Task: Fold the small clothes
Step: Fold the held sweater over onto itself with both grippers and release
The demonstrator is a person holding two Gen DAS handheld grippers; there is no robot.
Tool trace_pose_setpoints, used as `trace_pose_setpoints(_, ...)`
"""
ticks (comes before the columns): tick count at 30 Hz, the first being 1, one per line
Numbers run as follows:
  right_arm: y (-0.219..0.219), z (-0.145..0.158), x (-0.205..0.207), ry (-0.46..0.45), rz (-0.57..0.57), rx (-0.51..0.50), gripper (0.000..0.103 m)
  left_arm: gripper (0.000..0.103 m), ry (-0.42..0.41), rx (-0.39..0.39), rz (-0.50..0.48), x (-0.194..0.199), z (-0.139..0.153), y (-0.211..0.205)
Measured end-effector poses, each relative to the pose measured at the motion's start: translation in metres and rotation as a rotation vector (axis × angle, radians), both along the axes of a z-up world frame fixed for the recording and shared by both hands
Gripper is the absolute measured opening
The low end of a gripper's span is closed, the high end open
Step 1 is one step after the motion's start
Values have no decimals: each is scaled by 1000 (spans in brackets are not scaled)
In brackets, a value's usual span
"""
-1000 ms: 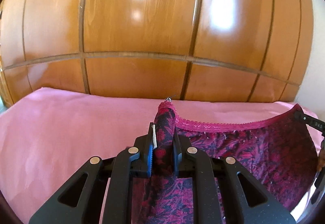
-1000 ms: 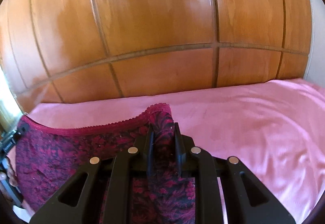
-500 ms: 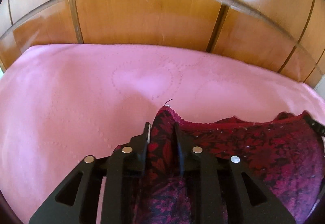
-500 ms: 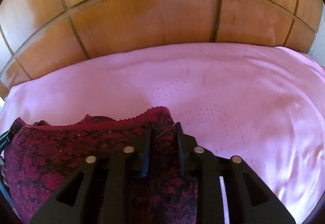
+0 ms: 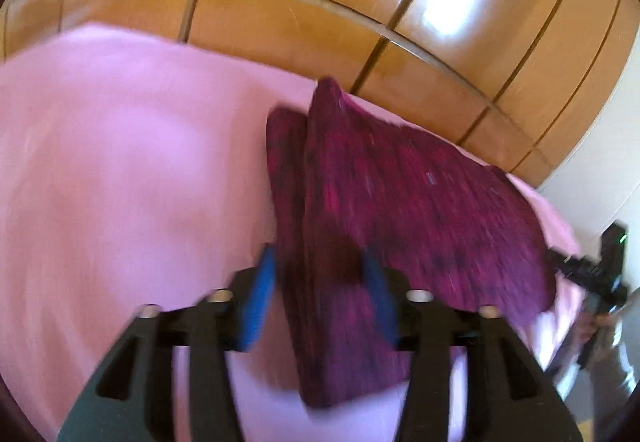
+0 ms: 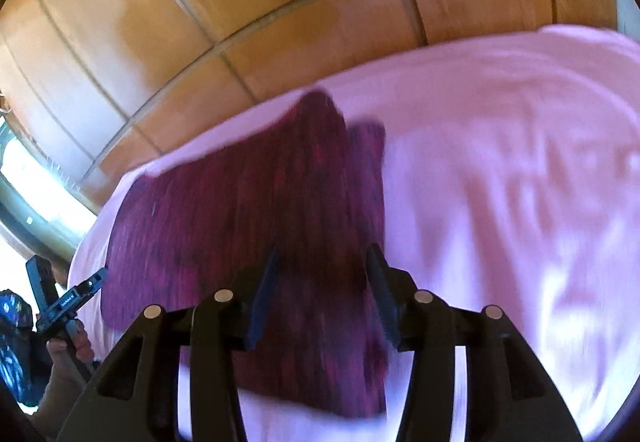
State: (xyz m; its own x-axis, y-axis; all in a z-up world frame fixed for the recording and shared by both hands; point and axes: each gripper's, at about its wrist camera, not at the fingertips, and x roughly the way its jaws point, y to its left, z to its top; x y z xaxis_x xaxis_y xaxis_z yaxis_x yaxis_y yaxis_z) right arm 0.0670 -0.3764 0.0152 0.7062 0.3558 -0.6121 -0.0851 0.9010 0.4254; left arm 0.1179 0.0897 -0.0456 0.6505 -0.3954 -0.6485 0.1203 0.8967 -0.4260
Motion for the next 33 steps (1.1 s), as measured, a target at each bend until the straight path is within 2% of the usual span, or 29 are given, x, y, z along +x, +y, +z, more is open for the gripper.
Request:
trace_pose_setpoints(2, 0, -12, -20, 25, 11, 8, 43, 59, 16, -25, -9, -22, -10, 1)
trace_pose_setpoints(4, 3, -21, -31, 46, 23, 14, 37, 59, 28, -55, -9, -29, -19, -2)
trace_pose_setpoints(5, 7, -26, -34, 47, 17, 2, 31, 59, 48, -77, -9, -31, -25, -3)
trace_pose_setpoints(6, 9, -28, -34, 49, 9, -6, 19, 42, 64, -81, -20, -29, -30, -6)
trace_pose_setpoints(7, 9, -30, -31, 54, -3, -13, 16, 29, 73, -88, -35, -27, -32, -7)
trace_pose_setpoints(10, 9, -15, -35, 27, -16, -44, 12, 14, 57, -69, -28, -29, -21, -3)
trace_pose_setpoints(12, 3, -1, -48, -1, -22, -32, 11, 10, 59, -107, -28, -34, -14, 5)
trace_pose_setpoints(13, -1, 4, -53, -8, -26, -17, 11, 9, 46, -137, -41, -42, -6, 10)
trace_pose_setpoints(16, 0, 10, -70, 4, -8, -6, 11, 9, 41, -147, -49, -57, 4, 13)
trace_pose_setpoints(20, -7, -10, -81, 63, -15, 12, 11, 10, 100, -113, -45, -60, -11, 9)
trace_pose_setpoints(23, -6, -18, -68, 77, -21, 19, 13, 16, 115, -109, -10, -51, -19, 9)
trace_pose_setpoints(25, -3, -11, -61, 51, -14, 4, 17, 16, 81, -107, 1, -44, -11, 9)
trace_pose_setpoints(26, -3, -5, -59, 34, -11, 5, 24, 17, 66, -104, 5, -46, -6, 9)
trace_pose_setpoints(27, -5, -1, -58, 17, -24, 5, 37, 22, 49, -95, 13, -45, -2, 9)
trace_pose_setpoints(28, -7, 3, -60, -4, -38, 9, 41, 23, 24, -85, 19, -39, 3, 8)
trace_pose_setpoints(33, -7, 20, -30, -49, -66, 22, 43, 23, 4, -59, 21, -5, 11, 5)
